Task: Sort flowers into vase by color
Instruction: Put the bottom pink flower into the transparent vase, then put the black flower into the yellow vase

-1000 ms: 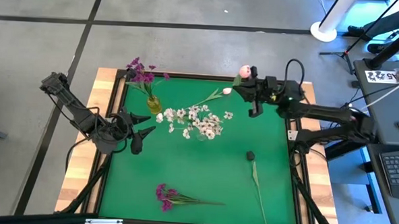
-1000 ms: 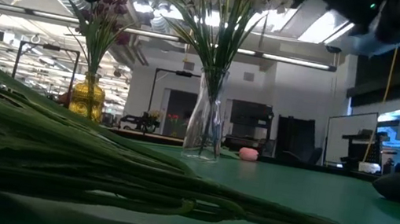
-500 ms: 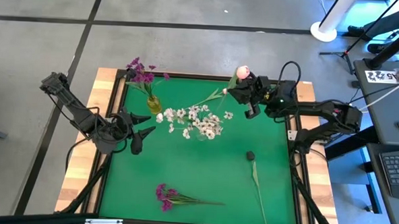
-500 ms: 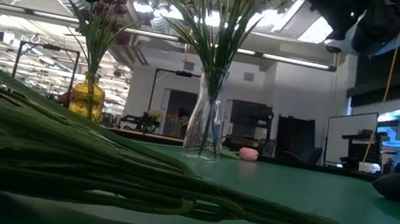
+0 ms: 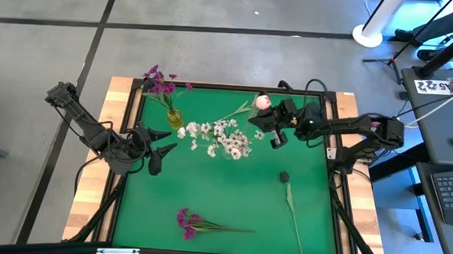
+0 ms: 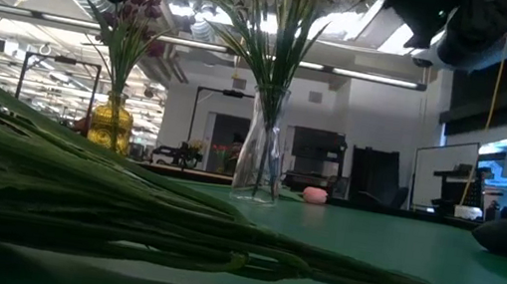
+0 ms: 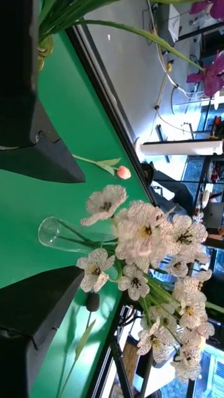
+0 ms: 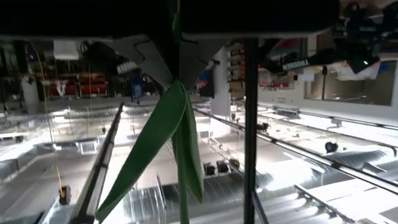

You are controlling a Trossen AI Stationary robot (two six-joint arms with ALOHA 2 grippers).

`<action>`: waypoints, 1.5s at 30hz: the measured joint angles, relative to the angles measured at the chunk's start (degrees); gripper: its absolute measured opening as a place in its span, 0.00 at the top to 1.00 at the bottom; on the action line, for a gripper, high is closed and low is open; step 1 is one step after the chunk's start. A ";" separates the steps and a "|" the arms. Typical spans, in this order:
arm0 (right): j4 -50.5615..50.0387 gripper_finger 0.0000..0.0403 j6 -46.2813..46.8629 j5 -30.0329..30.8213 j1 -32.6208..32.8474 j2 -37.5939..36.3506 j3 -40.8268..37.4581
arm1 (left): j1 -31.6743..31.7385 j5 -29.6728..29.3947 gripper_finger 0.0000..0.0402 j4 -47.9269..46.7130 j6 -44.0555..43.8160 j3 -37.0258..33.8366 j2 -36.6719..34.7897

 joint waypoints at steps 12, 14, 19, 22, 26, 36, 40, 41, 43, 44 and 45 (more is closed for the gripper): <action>-1.80 1.00 -1.27 -0.09 -0.52 7.09 0.00 | -0.01 0.04 0.44 -0.03 -0.04 0.00 0.00; -4.68 1.00 -1.52 -0.43 -0.52 7.30 -0.02 | 0.00 0.04 0.44 -0.03 -0.02 0.00 -0.01; -11.09 0.99 -3.17 -1.65 -0.52 7.30 -0.24 | 0.00 0.04 0.44 -0.05 0.00 0.00 0.01; -14.35 0.96 -3.17 -2.42 -0.50 7.27 -0.24 | 0.00 0.04 0.44 -0.04 0.00 0.00 0.00; -16.91 0.85 -3.03 -3.04 -0.52 7.16 -0.24 | 0.00 0.04 0.44 -0.03 -0.02 0.00 -0.01; -25.19 0.39 -2.51 -9.25 -3.25 4.30 -0.22 | 0.00 0.15 0.44 0.00 -0.15 0.00 0.00; -35.27 0.26 -4.72 -10.56 -5.47 0.11 -0.20 | 0.00 0.46 0.44 0.03 -0.15 0.00 0.00; -37.90 0.24 -5.86 -10.62 -6.01 -1.20 -0.20 | 0.00 0.47 0.44 0.02 -0.15 0.00 0.01; -42.82 0.21 -8.18 -10.47 -6.99 -4.24 -0.18 | 0.00 0.52 0.44 0.02 -0.15 0.00 -0.01; -45.32 0.20 -9.24 -9.99 -7.46 -5.88 -0.17 | -0.01 0.52 0.44 0.02 -0.15 0.00 0.00; -48.00 0.19 -10.35 -9.34 -7.99 -7.59 -0.17 | -0.01 0.50 0.44 0.02 -0.15 0.00 0.00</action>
